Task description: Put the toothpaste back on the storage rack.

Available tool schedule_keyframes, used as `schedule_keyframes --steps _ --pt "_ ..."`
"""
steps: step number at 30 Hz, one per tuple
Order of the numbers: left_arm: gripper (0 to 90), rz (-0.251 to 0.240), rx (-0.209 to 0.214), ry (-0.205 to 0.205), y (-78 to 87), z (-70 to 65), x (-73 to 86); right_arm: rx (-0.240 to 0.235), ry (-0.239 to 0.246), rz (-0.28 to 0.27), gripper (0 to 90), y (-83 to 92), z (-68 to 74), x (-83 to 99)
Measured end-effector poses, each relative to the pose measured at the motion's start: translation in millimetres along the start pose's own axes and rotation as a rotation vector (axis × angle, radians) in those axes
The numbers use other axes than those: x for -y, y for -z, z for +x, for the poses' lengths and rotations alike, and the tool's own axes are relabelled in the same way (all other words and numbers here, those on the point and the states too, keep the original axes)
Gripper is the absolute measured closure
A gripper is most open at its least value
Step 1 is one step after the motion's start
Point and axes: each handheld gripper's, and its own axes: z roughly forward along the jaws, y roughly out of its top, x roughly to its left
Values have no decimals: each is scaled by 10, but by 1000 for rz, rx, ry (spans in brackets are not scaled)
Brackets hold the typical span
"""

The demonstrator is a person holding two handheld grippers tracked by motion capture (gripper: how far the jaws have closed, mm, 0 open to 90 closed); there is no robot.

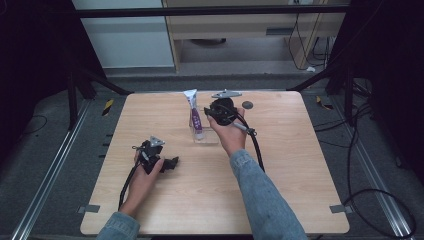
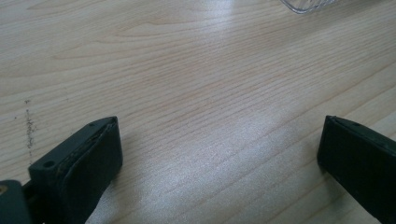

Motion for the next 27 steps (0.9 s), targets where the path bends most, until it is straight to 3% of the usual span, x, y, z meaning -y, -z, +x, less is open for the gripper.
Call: schedule_keyframes --steps 9,19,27 --pt "0 0 0 0 0 0 0 -1 15 9 699 152 -58 68" --pt "0 0 0 0 0 0 0 -3 0 10 686 264 -138 158" --pt "0 0 0 1 0 -1 0 -2 -5 16 541 333 -174 165"
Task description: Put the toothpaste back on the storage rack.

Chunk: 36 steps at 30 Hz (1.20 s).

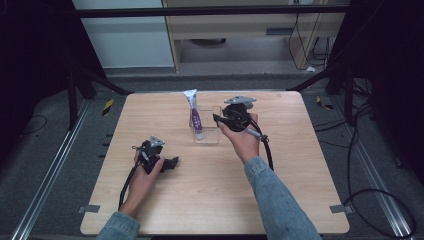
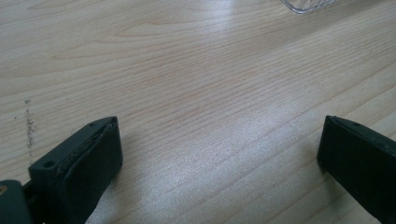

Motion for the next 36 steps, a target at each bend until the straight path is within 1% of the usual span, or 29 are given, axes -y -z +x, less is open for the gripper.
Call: schedule_keyframes --steps 4,6,10,13,15,18,20,22,24,27,30,36 --pt "0 0 0 0 0 0 0 -7 -6 3 440 27 -8 -1" --pt "0 -2 0 2 -1 -2 0 -11 -15 0 409 45 -7 4" --pt "0 -3 0 3 -2 -2 0 -5 2 -17 322 64 -20 20" --pt "0 -2 0 3 -1 -2 0 -6 5 -6 293 85 -36 20" --pt "0 1 0 0 0 0 0 -22 4 -14 271 109 -60 22" --pt "0 0 0 1 0 -1 0 -50 -6 -2 221 152 -102 32" --pt "0 0 0 1 0 -1 0 -52 4 10 198 170 -113 46" --pt "0 0 0 0 0 0 0 -45 32 24 173 188 -111 63" --pt "0 -2 0 3 -1 -2 0 -37 45 29 144 204 -113 78" --pt "0 1 0 0 0 0 0 -47 54 33 119 223 -144 103" --pt "0 0 0 0 0 0 0 -38 53 32 108 248 -175 125" --pt "0 0 0 0 0 -1 0 -26 57 48 92 301 -243 176"
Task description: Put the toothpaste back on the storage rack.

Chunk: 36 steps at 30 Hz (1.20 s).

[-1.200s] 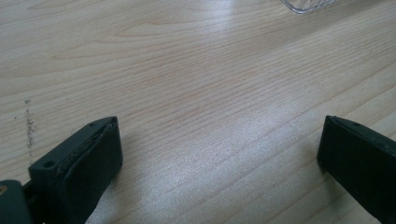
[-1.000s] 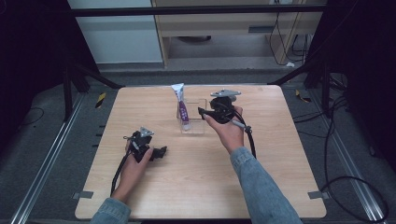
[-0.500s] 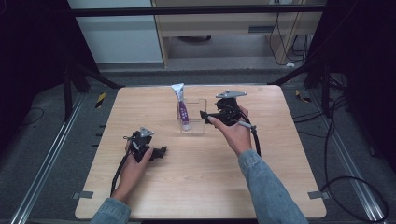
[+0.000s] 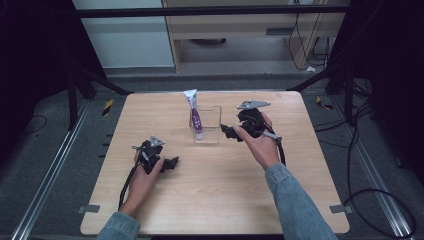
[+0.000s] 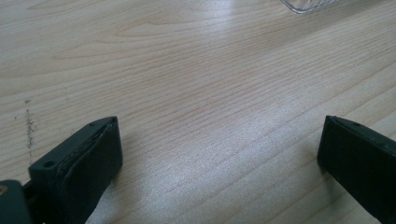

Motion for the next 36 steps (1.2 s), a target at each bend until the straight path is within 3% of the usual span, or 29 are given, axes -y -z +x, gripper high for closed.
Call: schedule_keyframes --steps 5,10,27,36 --pt "0 0 0 0 0 0 0 19 30 -19 97 41 -45 56" --pt "0 0 0 1 0 -1 0 74 62 -19 112 79 -123 121" --pt "0 1 -1 -1 1 0 0 204 -36 22 126 268 -660 643" --pt "0 -1 -1 2 0 -2 1 216 -71 76 103 352 -864 933"
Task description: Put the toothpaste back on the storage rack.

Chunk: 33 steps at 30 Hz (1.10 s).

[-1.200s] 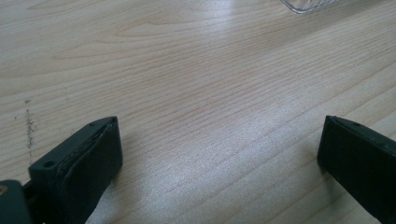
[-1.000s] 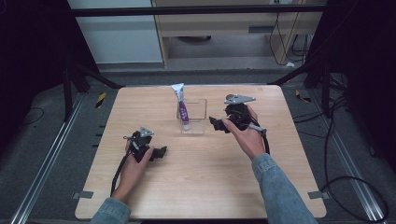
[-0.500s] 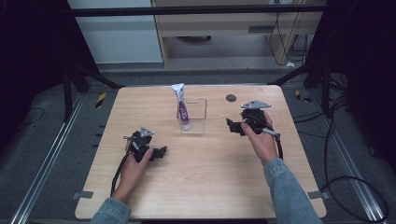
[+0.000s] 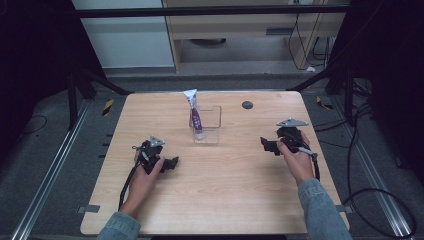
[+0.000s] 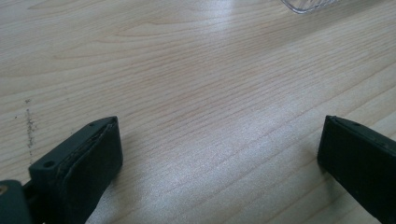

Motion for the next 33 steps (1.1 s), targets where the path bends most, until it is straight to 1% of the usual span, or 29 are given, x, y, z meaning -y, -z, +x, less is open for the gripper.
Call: schedule_keyframes --steps 2,8,11,14,15,17,19,21,22,24,27,29,31,33 --pt "0 2 0 -3 2 2 0 4 -3 10 101 -4 -25 46" --pt "0 2 0 -2 2 1 0 -8 -23 47 103 -31 -87 220" --pt "0 2 0 -2 2 1 0 -4 -36 59 103 -54 -124 292" --pt "0 2 -1 -3 2 1 0 11 -46 71 102 -88 -182 358" --pt "0 2 0 -2 2 1 0 12 -63 72 101 -95 -202 376" --pt "0 2 0 -3 2 2 0 12 -76 84 94 -112 -237 407" --pt "0 2 0 -2 2 1 0 25 -85 99 93 -142 -270 449" --pt "0 2 0 -2 2 2 0 48 -94 91 96 -161 -304 479" --pt "0 2 0 -3 2 2 0 58 -107 86 97 -170 -322 491" --pt "0 2 0 -2 2 1 0 67 -134 80 95 -194 -355 512" --pt "0 2 0 -2 2 2 0 73 -154 79 91 -233 -379 522" --pt "0 1 0 -2 1 1 0 93 -154 76 91 -261 -387 529" --pt "0 1 0 -2 1 1 0 102 -162 87 89 -292 -397 545" --pt "0 1 0 -2 1 1 0 123 -141 87 82 -317 -398 559"
